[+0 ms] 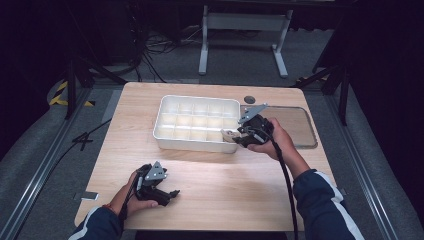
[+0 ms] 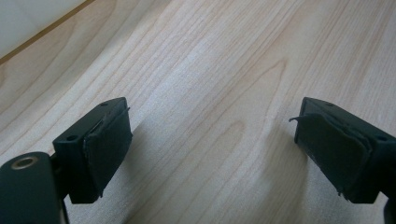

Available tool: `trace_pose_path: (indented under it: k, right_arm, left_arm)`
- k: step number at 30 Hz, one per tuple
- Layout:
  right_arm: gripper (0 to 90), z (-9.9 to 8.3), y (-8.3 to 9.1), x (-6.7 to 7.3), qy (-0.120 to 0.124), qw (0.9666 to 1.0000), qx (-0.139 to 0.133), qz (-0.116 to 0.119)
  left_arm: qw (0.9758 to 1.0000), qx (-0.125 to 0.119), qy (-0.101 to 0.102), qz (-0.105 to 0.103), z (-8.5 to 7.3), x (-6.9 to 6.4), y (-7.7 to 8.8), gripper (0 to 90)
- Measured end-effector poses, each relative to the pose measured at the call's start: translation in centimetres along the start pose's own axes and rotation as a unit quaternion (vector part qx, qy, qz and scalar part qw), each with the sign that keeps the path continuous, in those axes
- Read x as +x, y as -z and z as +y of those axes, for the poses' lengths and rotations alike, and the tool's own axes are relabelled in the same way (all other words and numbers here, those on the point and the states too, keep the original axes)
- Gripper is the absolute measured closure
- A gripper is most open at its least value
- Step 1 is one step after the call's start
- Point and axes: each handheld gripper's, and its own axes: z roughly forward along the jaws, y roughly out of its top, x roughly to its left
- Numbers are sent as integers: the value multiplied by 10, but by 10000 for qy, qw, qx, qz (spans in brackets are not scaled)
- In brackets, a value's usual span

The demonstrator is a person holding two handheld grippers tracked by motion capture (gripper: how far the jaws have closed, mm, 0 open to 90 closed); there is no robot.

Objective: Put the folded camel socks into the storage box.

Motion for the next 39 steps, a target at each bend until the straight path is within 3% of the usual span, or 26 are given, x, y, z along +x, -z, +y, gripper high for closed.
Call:
trace_pose_path:
  k: [16, 30, 39]
  right_arm:
    - [399, -21, 20, 13, 102, 9985, -315, -433]
    - [391, -46, 27, 21, 197, 9978, -380, -504]
    - [385, -65, 28, 24, 201, 9978, -264, -566]
  left_arm:
    - [10000, 6, 8, -2, 0, 0, 0, 110]
    - [10000, 6, 8, -2, 0, 0, 0, 110]
    - [10000, 7, 7, -4, 0, 0, 0, 110]
